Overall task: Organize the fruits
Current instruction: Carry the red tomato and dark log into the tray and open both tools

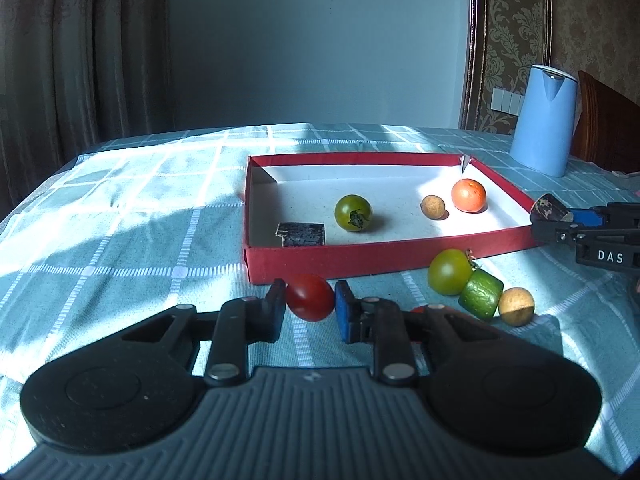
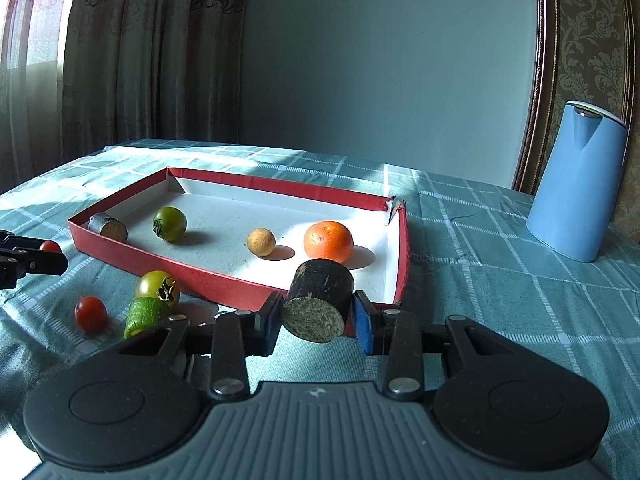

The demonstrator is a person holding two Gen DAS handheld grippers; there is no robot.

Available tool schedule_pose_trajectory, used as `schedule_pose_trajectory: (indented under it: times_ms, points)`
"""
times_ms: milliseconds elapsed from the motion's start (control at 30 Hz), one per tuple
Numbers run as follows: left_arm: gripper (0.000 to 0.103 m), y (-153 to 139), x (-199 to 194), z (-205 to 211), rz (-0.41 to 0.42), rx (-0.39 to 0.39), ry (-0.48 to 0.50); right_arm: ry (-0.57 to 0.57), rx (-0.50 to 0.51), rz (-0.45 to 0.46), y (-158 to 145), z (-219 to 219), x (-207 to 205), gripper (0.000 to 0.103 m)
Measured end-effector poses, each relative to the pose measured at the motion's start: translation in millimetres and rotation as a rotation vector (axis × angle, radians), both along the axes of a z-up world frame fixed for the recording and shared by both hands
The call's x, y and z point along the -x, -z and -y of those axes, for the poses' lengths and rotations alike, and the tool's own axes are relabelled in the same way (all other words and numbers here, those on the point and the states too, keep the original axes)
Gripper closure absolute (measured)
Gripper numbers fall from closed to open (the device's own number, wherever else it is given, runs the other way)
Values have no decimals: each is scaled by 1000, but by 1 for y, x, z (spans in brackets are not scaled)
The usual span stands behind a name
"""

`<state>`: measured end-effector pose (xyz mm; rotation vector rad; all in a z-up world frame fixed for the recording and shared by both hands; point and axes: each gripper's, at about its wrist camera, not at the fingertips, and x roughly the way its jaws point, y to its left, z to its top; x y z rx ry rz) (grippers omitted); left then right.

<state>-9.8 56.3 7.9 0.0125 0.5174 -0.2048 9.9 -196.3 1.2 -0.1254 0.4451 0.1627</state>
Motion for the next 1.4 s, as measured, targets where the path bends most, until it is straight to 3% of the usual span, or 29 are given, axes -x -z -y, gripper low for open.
schedule_pose_trajectory:
  times_ms: [167,567,933,1233,1267,1300,1333,1400]
  points:
    - [80,-15,-20,6,1,61,1,33,30,14,-10,3,-19,67]
    - [80,-15,-82,55,-53,-6,6,71,37,-111,4,5,-79,67]
    - [80,-2,-109,55,-144,-3,-23,36,63,-181,13,-12,-102,68]
    - [79,2,-122,65,-106,-80,-66,53,31,-199,13,-15,-116,70]
    - [74,3,-122,66,-103,-89,-70,48,26,-206,14,-14,-118,70]
    - [60,4,-122,66,-102,-92,-76,43,20,-210,14,-14,-118,70]
    - [53,5,-122,66,-98,-91,-82,41,14,-211,14,-13,-118,70]
    - [48,5,-122,64,-92,-97,-91,30,11,-214,13,-13,-117,69]
